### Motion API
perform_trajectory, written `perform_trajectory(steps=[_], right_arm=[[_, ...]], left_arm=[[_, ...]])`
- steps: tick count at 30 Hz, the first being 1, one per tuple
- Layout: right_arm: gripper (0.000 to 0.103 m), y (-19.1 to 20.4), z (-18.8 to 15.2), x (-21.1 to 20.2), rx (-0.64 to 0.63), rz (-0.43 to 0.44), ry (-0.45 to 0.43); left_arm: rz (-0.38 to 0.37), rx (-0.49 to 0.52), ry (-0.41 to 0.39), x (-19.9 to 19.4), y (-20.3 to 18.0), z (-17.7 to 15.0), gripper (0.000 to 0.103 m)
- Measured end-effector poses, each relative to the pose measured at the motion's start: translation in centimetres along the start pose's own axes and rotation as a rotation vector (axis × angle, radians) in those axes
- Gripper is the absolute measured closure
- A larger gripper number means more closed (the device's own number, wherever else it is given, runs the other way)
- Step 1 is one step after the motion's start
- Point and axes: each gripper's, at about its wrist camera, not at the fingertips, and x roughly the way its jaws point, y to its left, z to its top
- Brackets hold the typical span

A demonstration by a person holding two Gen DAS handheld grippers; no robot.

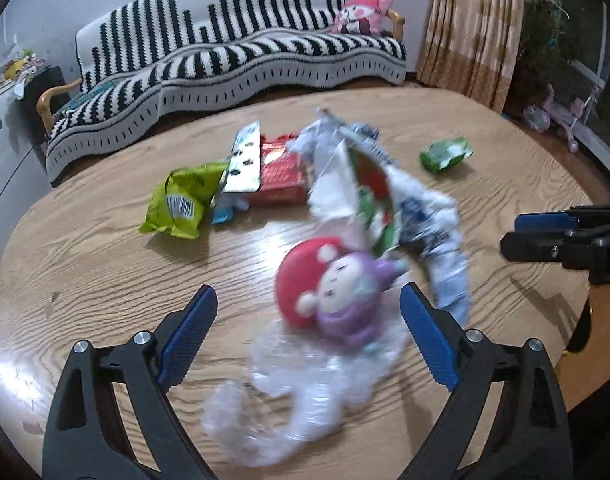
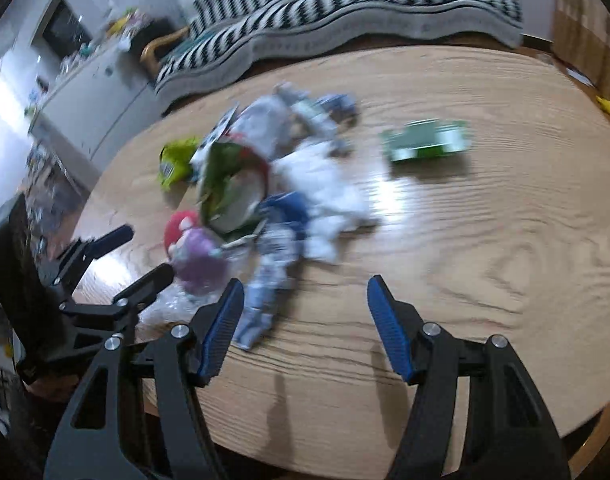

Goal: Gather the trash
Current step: 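Grasp the pink-purple toy figure with left tool while right tool grasps crumpled foil, then move both items over the bin and open both tools to drop them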

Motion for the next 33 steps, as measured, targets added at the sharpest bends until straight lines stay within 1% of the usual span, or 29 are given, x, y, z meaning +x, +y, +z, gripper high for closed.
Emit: perform_trajectory(steps=[2, 5, 7, 9, 11, 13, 14, 15, 16, 17, 20, 22, 27, 29, 33], right_arm=[[0.040, 0.8, 0.0, 1.1, -0.015, -0.009, 0.020], [0.040, 1.3, 0.2, 2.1, -0.023, -0.018, 0.039], [0.041, 1.3, 0.3, 2.5, -0.023, -0.021, 0.046], [0.046, 1.3, 0.3, 3.0, -0.020, -0.025, 0.054], [0.054, 1.0, 0.3, 3.2, -0.019, -0.025, 0.065], [0.057, 1.0, 0.4, 3.6, -0.025, -0.024, 0.074], [0.065, 0.9, 0.4, 3.8, -0.029, -0.020, 0.077], [0.069, 1.0, 0.3, 3.8, -0.033, -0.015, 0.081], [0.073, 1.1, 0.2, 3.8, -0.034, -0.006, 0.082], [0.075, 1.1, 0.1, 3.7, -0.034, -0.006, 0.076], [0.076, 1.4, 0.2, 2.6, -0.041, 0.006, 0.044], [0.076, 1.5, 0.4, 1.8, -0.037, 0.013, 0.023], [0.077, 0.5, 0.1, -0.9, -0.032, 0.018, -0.032], [0.077, -0.1, -0.2, -1.9, -0.028, 0.008, -0.048], [0.077, -1.9, -1.0, -4.3, -0.010, -0.023, -0.077]], left_arm=[[0.007, 0.001, 0.006, 1.1, 0.3, 0.2, 0.013], [-0.034, 0.005, 0.017, 2.3, 0.2, 0.3, 0.013], [-0.040, 0.027, 0.018, 2.8, -0.1, 0.6, 0.013], [-0.041, 0.047, 0.012, 2.9, -0.5, 0.8, 0.013], [-0.051, 0.047, 0.015, 3.2, -0.6, 0.9, 0.013], [-0.064, 0.060, 0.031, 3.6, -1.0, 0.8, 0.015], [-0.064, 0.072, 0.034, 3.8, -1.1, 0.6, 0.024], [-0.069, 0.088, 0.040, 3.9, -1.2, 0.4, 0.038], [-0.071, 0.090, 0.042, 3.9, -1.2, 0.3, 0.039], [-0.065, 0.082, 0.036, 3.7, -1.2, 0.3, 0.040], [-0.068, 0.047, 0.018, 2.5, -0.8, 0.8, 0.041], [-0.061, 0.030, -0.008, 1.2, -0.5, 1.3, 0.041], [-0.050, 0.015, -0.034, -0.7, -0.4, 1.9, 0.042], [-0.044, 0.025, -0.036, -1.1, -1.2, 2.1, 0.042], [-0.064, 0.050, -0.045, -1.7, -3.5, 2.8, 0.042]])
